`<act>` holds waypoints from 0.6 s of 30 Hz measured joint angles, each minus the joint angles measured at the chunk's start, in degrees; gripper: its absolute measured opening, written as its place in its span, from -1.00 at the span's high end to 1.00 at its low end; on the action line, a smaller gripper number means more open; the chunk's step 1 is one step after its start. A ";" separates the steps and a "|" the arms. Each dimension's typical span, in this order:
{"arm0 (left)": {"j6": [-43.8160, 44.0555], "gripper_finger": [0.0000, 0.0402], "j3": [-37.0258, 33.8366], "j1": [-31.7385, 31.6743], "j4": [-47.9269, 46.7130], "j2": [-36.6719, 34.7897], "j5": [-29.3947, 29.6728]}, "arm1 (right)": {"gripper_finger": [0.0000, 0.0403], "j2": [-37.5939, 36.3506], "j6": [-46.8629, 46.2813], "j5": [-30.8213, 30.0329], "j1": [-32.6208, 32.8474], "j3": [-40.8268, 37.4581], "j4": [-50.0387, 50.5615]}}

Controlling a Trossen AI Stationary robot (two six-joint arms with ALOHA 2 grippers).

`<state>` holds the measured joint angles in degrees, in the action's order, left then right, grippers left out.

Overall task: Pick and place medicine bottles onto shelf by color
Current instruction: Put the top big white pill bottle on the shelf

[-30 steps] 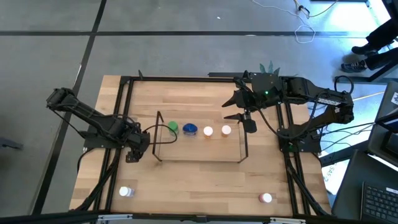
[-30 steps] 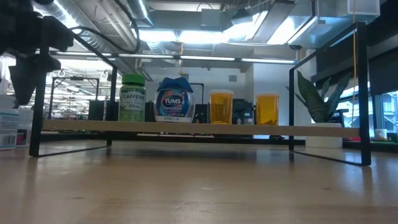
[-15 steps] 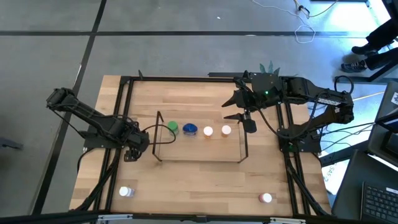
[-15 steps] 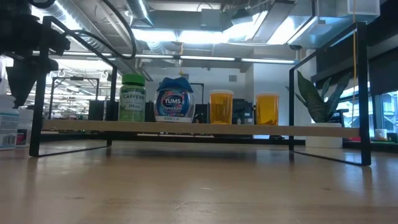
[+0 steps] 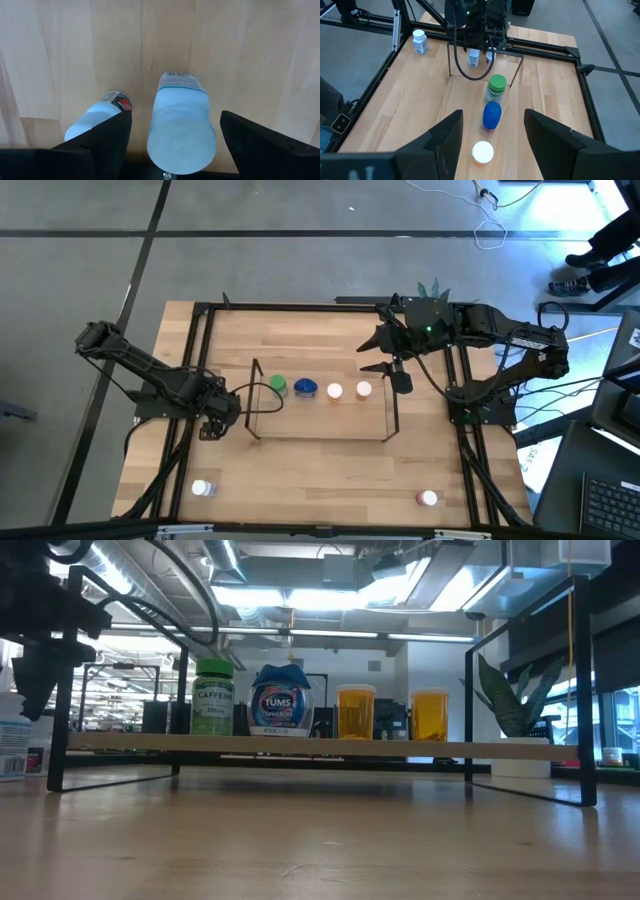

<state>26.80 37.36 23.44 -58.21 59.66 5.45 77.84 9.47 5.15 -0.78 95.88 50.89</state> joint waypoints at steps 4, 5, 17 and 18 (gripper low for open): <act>0.02 -0.45 -0.70 0.00 0.57 0.00 -0.02 | -0.06 0.00 0.00 -0.01 -0.01 0.00 -0.04; -0.01 -0.42 -0.79 0.00 0.69 0.00 -0.02 | -0.06 0.00 0.00 0.00 -0.02 0.00 -0.04; 0.05 0.14 -0.79 0.00 1.32 -0.17 -0.73 | -0.06 0.00 0.02 0.00 -0.02 0.00 -0.04; 0.11 0.17 -0.79 0.00 1.45 -0.30 -0.96 | -0.06 0.00 0.00 0.00 0.00 0.00 -0.04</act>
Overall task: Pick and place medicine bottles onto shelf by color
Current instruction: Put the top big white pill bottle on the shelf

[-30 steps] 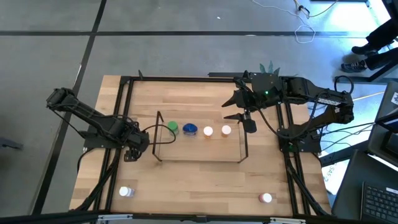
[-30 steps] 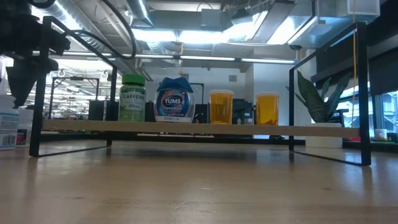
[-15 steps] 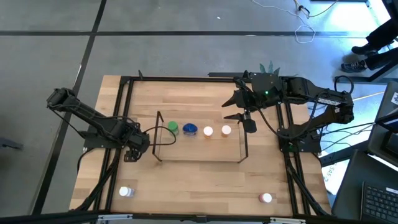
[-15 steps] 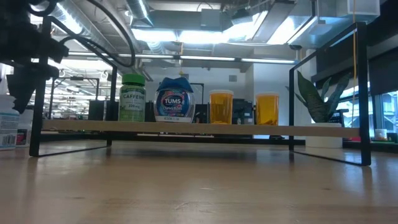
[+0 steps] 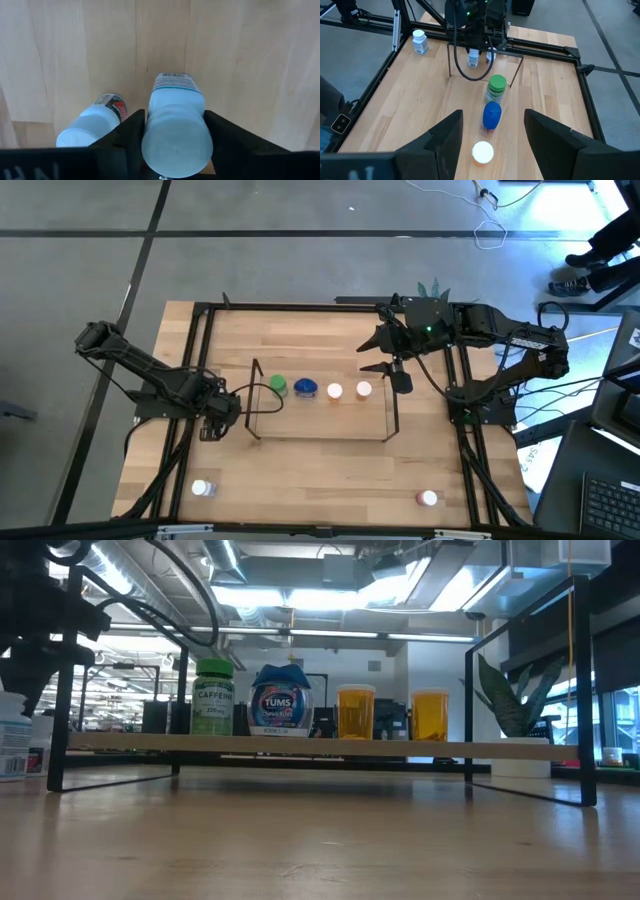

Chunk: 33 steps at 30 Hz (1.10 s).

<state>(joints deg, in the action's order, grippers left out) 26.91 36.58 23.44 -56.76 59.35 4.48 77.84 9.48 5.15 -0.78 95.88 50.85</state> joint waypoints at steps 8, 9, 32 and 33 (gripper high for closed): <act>3.51 0.21 1.77 0.00 -1.01 -3.24 -2.07 | -0.06 0.00 0.01 0.00 0.00 0.00 0.00; 4.03 0.21 2.67 0.00 -2.00 -3.71 -2.05 | -0.06 0.00 0.00 0.00 0.00 0.00 -0.02; 6.23 0.21 38.23 -0.08 -26.23 0.59 11.83 | -0.06 0.00 0.01 0.00 -0.01 0.00 -0.09; 5.42 0.21 39.62 -0.20 -26.60 1.39 12.24 | -0.06 0.00 0.01 0.00 -0.01 0.00 -0.09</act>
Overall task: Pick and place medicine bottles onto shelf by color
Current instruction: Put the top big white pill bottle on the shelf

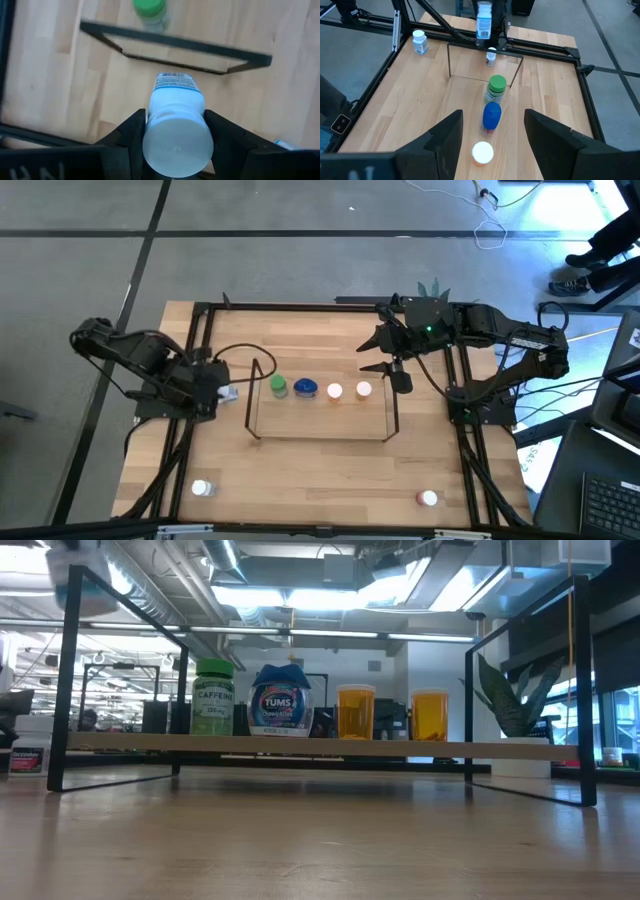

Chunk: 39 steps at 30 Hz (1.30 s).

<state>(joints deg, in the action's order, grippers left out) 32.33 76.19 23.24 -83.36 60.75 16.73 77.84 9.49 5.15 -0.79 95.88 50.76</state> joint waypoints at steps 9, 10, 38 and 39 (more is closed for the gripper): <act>-7.78 0.21 14.23 -5.78 -3.61 9.24 0.61 | -0.06 0.00 -0.01 0.00 0.01 0.00 -0.04; -8.80 0.22 15.86 -6.53 -3.87 10.39 0.47 | -0.06 0.00 0.00 0.00 0.01 0.00 -0.07; -23.12 0.22 30.52 -11.31 -1.16 33.31 -8.85 | -0.06 -0.02 0.00 0.00 0.01 0.00 -0.31; -23.62 0.22 30.51 -11.13 -0.59 33.57 -8.78 | -0.06 -0.02 -0.01 0.00 0.01 0.00 -0.33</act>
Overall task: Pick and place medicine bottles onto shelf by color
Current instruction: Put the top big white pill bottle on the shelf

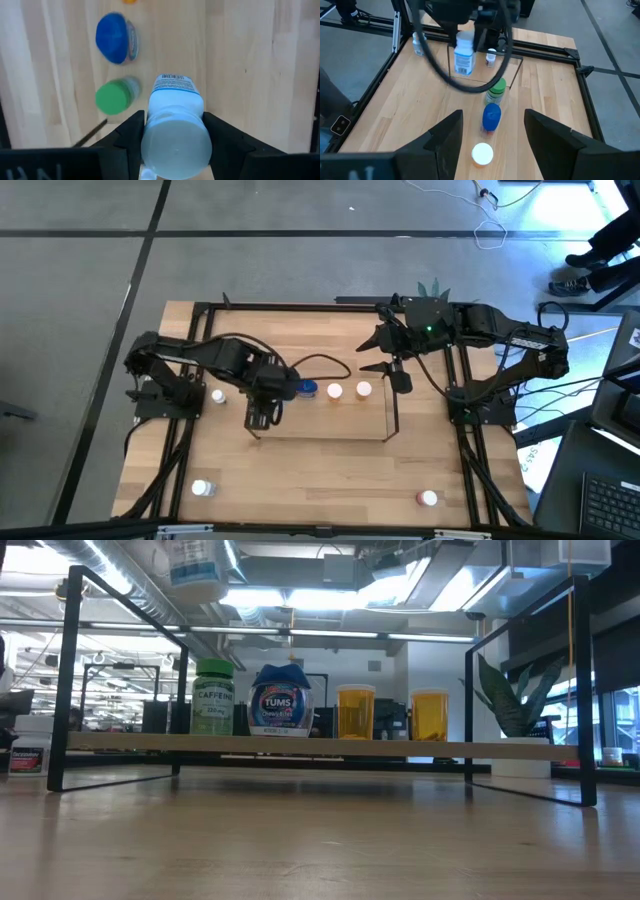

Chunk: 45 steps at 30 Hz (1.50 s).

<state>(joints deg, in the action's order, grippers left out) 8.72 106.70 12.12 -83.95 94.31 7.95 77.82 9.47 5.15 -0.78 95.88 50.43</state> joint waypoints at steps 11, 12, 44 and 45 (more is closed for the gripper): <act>0.02 0.22 -10.65 0.74 8.95 -0.32 -2.08 | -0.06 0.00 0.00 0.00 -0.01 0.00 0.00; 0.02 0.22 -11.45 0.77 9.88 -0.32 -2.30 | -0.06 0.00 0.00 0.00 0.00 0.00 0.00; 2.94 0.22 -30.65 -2.10 25.04 -0.34 -4.86 | -0.06 0.00 0.00 0.00 -0.01 0.00 0.00; 3.02 0.22 -30.67 -2.16 25.03 -0.34 -4.64 | -0.06 0.00 0.01 0.00 -0.01 0.00 0.00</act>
<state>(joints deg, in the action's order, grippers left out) 11.74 76.03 9.96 -58.92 93.97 3.31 77.82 9.48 5.15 -0.78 95.88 50.43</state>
